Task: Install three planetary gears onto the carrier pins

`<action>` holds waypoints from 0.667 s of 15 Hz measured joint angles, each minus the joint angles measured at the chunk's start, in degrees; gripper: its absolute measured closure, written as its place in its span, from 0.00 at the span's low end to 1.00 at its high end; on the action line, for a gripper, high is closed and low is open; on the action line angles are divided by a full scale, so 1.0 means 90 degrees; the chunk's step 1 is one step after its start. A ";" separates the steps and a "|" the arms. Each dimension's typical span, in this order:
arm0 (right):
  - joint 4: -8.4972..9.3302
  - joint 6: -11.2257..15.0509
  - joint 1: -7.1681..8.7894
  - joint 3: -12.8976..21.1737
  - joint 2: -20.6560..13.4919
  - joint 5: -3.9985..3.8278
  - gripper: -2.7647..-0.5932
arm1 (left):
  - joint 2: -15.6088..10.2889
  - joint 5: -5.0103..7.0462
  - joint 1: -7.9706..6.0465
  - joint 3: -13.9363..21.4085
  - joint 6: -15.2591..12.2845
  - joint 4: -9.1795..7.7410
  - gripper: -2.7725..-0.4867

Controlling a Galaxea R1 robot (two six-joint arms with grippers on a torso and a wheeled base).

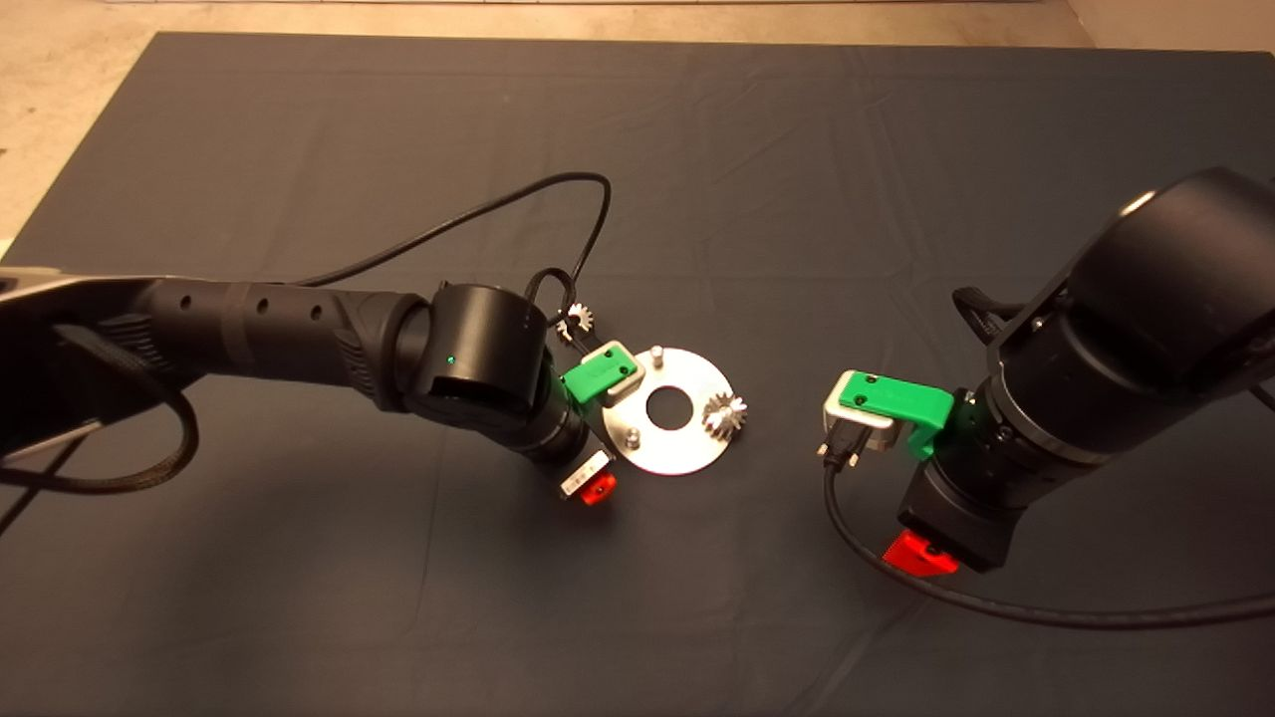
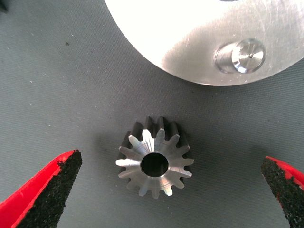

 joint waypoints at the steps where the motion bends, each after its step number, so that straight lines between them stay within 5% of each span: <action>1: 0.0000 0.0000 0.0000 0.0000 0.0000 0.0004 0.26 | 0.0000 0.0004 0.0044 -0.0003 0.0001 0.0056 0.01; 10: 0.0000 0.0000 0.0000 0.0000 0.0000 0.0003 0.26 | 0.0000 0.0004 0.0139 -0.0012 0.0133 0.0246 0.04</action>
